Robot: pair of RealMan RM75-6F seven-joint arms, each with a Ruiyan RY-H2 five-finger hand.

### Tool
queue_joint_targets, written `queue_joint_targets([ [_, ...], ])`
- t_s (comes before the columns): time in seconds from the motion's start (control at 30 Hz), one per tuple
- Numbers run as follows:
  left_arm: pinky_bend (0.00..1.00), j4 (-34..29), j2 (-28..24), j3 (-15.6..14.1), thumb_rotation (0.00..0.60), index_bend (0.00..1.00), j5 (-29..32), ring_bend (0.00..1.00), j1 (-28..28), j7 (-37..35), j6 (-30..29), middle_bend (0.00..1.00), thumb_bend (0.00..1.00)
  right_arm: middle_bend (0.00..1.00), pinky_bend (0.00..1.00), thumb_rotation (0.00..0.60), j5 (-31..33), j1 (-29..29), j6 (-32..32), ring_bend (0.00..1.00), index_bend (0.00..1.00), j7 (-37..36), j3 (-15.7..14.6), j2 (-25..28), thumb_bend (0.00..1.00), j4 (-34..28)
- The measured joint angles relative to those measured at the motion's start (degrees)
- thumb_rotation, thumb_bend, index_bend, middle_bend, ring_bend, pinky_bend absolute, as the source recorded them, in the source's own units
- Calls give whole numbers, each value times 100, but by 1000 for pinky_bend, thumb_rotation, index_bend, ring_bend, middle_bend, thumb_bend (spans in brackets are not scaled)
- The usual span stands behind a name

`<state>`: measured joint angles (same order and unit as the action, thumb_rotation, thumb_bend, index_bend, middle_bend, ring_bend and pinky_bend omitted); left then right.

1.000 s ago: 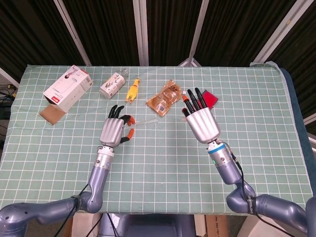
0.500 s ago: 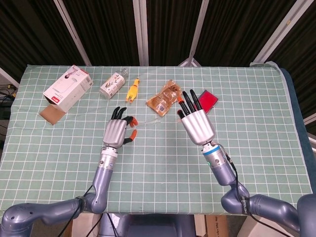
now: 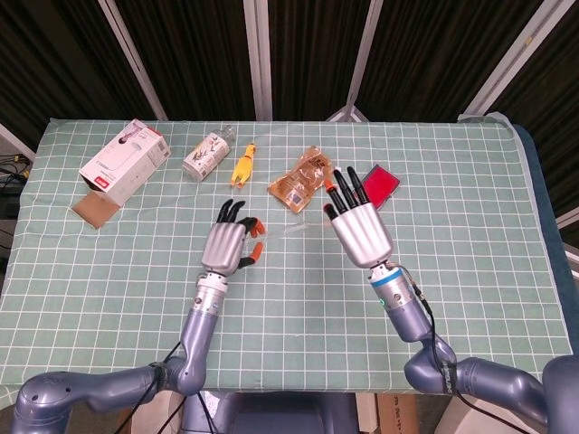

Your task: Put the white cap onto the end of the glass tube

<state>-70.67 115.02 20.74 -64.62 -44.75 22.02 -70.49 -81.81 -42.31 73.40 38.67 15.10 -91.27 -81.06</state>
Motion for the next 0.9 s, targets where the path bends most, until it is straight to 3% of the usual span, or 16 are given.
queue_joint_targets([
  [0.9,0,-17,28,13,600,516,-45,121,20,-6,-55,535,632,210,0,600,-33,-143,2,0,585,106,12,-223,364,149],
])
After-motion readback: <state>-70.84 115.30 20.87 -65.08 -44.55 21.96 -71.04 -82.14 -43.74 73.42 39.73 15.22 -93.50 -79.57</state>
